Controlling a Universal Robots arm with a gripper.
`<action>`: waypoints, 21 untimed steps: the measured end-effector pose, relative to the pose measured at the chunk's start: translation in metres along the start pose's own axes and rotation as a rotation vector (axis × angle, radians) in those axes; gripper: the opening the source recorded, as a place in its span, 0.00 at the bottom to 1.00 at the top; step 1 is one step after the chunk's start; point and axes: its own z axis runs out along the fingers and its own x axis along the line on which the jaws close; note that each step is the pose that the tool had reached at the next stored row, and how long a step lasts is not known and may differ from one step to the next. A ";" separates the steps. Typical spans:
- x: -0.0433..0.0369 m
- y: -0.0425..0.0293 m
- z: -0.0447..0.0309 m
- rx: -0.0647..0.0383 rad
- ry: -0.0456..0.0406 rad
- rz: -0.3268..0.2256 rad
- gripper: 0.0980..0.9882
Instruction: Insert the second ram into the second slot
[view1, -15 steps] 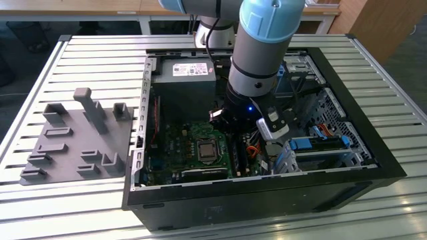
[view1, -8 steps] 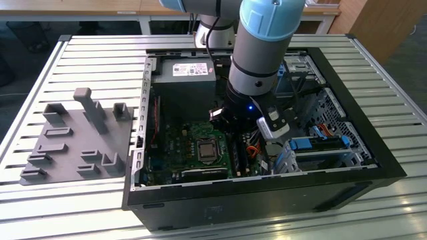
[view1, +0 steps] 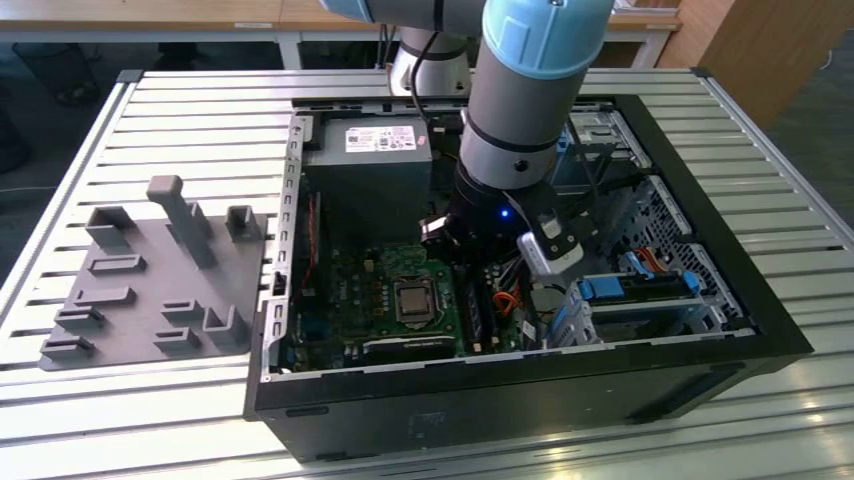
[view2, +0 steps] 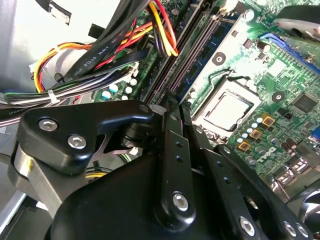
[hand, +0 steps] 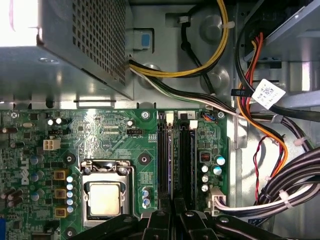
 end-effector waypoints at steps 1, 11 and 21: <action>0.0000 0.0000 0.0000 0.000 0.0000 -0.001 0.04; -0.0001 0.0014 0.0019 -0.003 -0.0001 -0.001 0.04; -0.0002 0.0018 0.0065 -0.004 0.0000 -0.001 0.04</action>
